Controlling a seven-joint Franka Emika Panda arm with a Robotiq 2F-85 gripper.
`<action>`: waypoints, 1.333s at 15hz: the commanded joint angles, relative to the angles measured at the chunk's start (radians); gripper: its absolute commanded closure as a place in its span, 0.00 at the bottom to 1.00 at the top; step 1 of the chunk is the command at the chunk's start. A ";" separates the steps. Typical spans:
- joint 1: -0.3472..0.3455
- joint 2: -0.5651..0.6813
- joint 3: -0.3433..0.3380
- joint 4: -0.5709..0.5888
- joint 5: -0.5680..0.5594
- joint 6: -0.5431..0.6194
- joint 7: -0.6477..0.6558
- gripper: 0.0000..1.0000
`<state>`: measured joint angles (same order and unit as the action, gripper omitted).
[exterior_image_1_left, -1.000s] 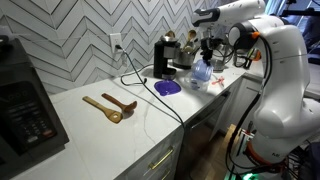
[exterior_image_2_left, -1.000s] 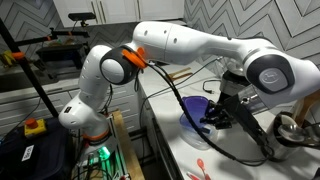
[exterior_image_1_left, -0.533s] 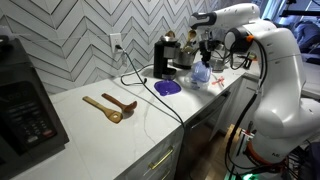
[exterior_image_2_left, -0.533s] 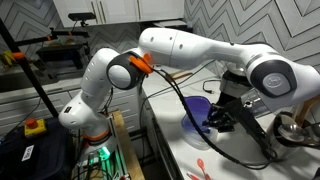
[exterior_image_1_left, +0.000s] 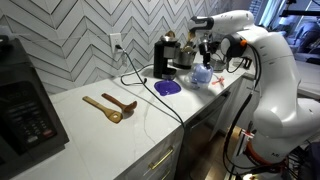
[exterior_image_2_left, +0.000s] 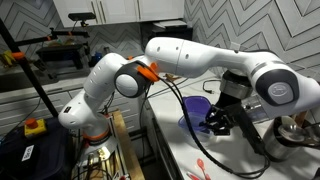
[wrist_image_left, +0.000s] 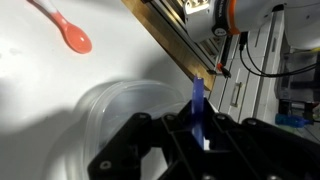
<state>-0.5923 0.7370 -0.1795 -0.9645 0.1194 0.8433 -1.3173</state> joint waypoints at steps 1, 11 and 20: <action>-0.038 0.020 0.032 -0.016 0.031 -0.002 0.078 0.98; -0.099 -0.025 0.089 -0.125 0.103 -0.002 0.076 0.98; -0.139 -0.052 0.102 -0.145 0.175 -0.002 0.086 0.98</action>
<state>-0.6933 0.7141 -0.0975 -1.0806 0.2512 0.8413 -1.2618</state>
